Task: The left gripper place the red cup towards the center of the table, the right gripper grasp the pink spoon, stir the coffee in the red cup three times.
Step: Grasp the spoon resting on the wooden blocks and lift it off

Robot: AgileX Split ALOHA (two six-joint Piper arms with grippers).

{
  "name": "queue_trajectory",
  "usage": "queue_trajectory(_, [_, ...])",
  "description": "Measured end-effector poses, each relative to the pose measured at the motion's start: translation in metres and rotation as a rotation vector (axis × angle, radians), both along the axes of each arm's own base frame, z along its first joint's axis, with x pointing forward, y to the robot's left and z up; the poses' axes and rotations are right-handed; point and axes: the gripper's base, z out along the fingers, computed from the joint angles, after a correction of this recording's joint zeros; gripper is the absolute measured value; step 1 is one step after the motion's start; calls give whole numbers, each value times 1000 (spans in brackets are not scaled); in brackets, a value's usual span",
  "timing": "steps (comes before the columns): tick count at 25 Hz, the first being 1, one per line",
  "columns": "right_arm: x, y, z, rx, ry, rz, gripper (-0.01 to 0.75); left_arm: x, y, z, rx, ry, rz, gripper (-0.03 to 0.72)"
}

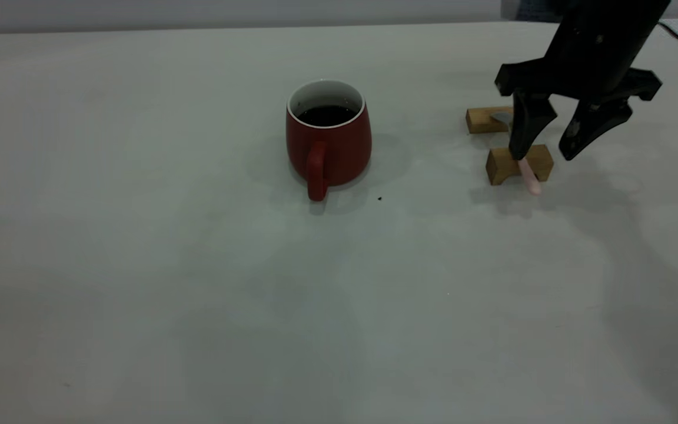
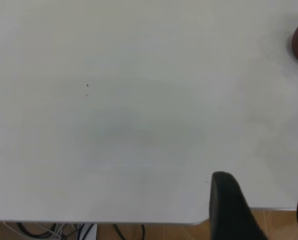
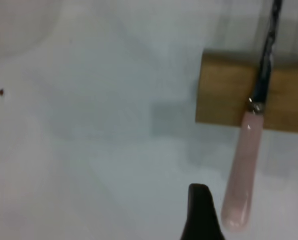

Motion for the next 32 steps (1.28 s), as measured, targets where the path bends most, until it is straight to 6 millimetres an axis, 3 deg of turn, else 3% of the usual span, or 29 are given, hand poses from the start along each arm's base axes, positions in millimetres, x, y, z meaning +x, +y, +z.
queue_trajectory(10, [0, 5, -25, 5, 51, -5, 583, 0, 0, 0, 0, 0, 0, 407])
queue_trajectory(23, [-1, 6, -43, 8, 64, -17, 563, 0, 0, 0, 0, 0, 0, 407])
queue_trajectory(27, [-2, 5, -44, 8, 66, -17, 476, 0, 0, 0, 0, 0, 0, 407])
queue_trajectory(30, [-2, 5, -44, 8, 67, -17, 330, 0, 0, 0, 0, 0, 0, 407])
queue_trajectory(32, [-2, 5, -44, 8, 66, -17, 185, 0, 0, 0, 0, 0, 0, 407])
